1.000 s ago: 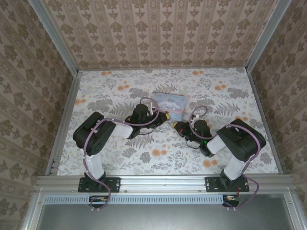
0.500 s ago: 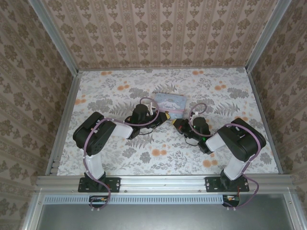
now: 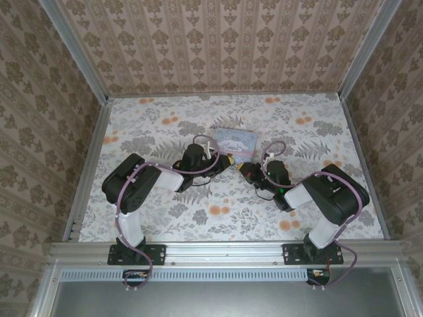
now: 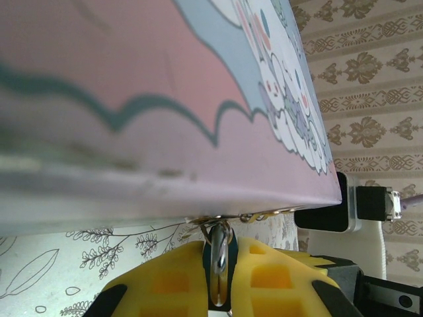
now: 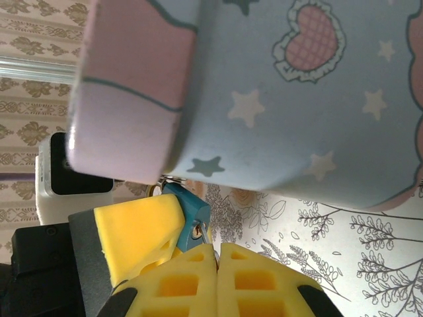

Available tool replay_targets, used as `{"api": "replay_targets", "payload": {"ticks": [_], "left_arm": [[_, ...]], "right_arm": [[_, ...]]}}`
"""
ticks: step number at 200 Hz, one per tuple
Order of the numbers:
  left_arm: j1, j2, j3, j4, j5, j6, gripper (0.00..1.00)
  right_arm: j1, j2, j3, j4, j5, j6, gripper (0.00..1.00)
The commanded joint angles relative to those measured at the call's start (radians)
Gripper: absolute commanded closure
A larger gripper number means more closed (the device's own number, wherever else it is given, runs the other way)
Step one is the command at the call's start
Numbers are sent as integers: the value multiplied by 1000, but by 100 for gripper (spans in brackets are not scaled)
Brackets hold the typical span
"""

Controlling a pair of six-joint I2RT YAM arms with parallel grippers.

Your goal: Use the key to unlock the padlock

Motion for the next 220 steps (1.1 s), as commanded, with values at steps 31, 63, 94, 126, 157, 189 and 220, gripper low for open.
{"api": "replay_targets", "payload": {"ticks": [31, 63, 94, 126, 157, 189, 220], "left_arm": [[-7, 12, 9, 49, 7, -18, 100], [-11, 7, 13, 49, 10, -24, 100], [-17, 7, 16, 59, 12, -39, 100], [-19, 6, 18, 65, 14, -47, 100], [-21, 6, 19, 73, 12, -59, 100], [-23, 8, 20, 85, 9, -74, 100], [-25, 8, 21, 91, 9, -85, 100]], "right_arm": [[-5, -26, 23, -12, -5, -16, 100], [-4, -21, 27, -11, -5, -15, 100], [-4, -11, 34, 5, -2, -6, 100], [-4, -2, 45, 6, -4, -1, 100], [-4, 7, 52, 12, -8, 3, 100], [-4, 24, 49, 29, -4, 13, 100], [-4, 41, 55, 51, -3, 27, 100]]}}
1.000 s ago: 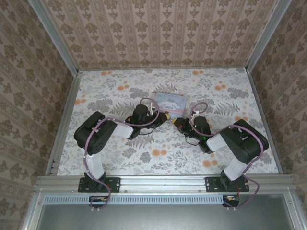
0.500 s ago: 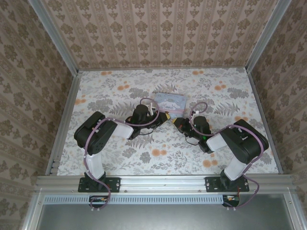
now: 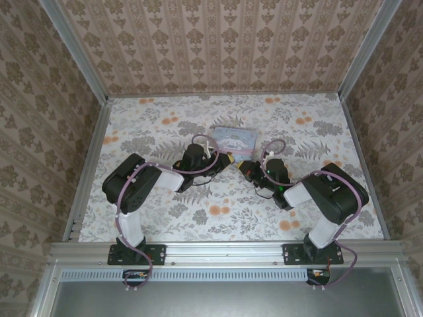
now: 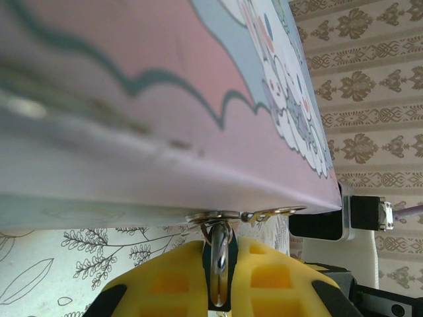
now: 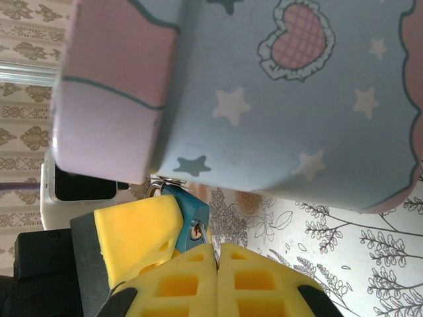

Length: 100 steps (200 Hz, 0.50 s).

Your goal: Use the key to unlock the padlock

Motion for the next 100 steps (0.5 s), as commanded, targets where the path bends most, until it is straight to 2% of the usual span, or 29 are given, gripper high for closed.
{"api": "replay_targets", "payload": {"ticks": [1, 100], "left_arm": [[-19, 6, 19, 69, 45, -29, 100], [-18, 20, 11, 112, 38, -65, 100]], "right_arm": [[-3, 27, 31, 53, -3, 19, 100], [-2, 19, -9, 67, 0, 27, 100]]}}
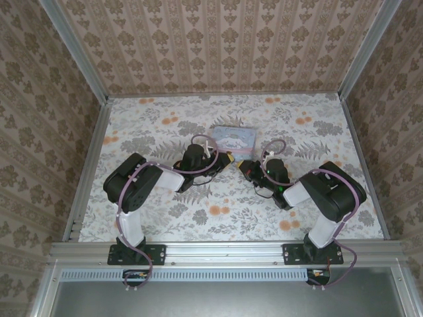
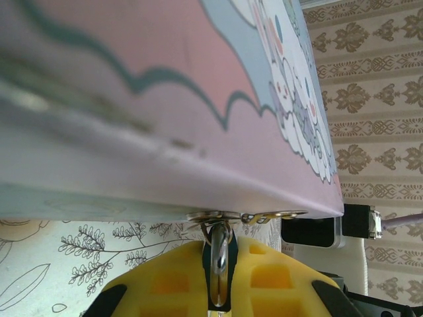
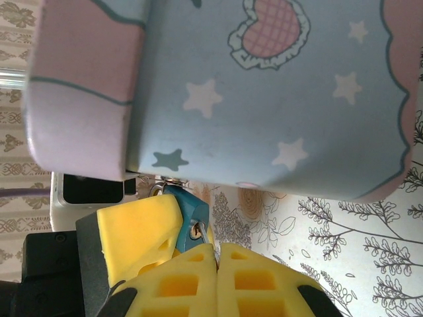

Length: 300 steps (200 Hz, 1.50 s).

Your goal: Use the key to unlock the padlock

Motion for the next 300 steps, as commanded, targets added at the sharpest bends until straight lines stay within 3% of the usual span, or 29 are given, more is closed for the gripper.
{"api": "replay_targets", "payload": {"ticks": [1, 85, 300], "left_arm": [[-18, 7, 10, 83, 48, -17, 100], [-14, -8, 14, 43, 44, 9, 100], [-15, 9, 2, 46, 38, 27, 100]], "right_arm": [[0, -5, -12, 31, 0, 4, 100], [-1, -61, -43, -72, 7, -33, 100], [-6, -154, 65, -242, -10, -88, 100]]}}
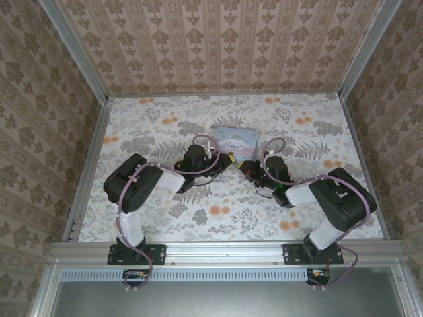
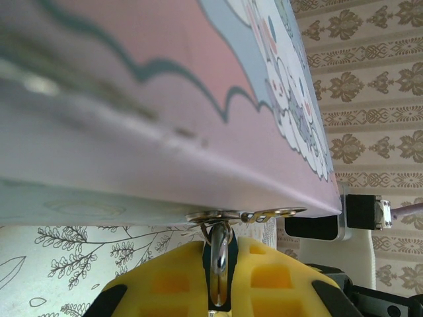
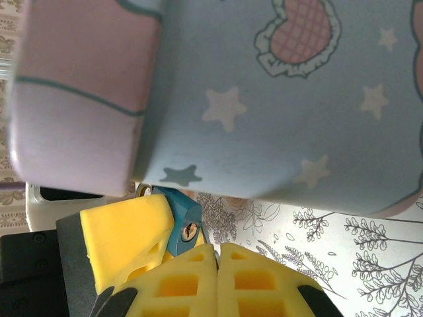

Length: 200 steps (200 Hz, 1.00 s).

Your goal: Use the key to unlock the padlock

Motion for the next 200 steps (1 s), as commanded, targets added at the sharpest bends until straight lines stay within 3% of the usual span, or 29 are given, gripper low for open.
{"api": "replay_targets", "payload": {"ticks": [1, 200], "left_arm": [[-6, 9, 2, 37, 16, 23, 100], [-7, 22, 10, 28, 14, 29, 100]], "right_arm": [[-6, -40, 37, -11, -10, -27, 100], [-9, -52, 40, -25, -23, -37, 100]]}}
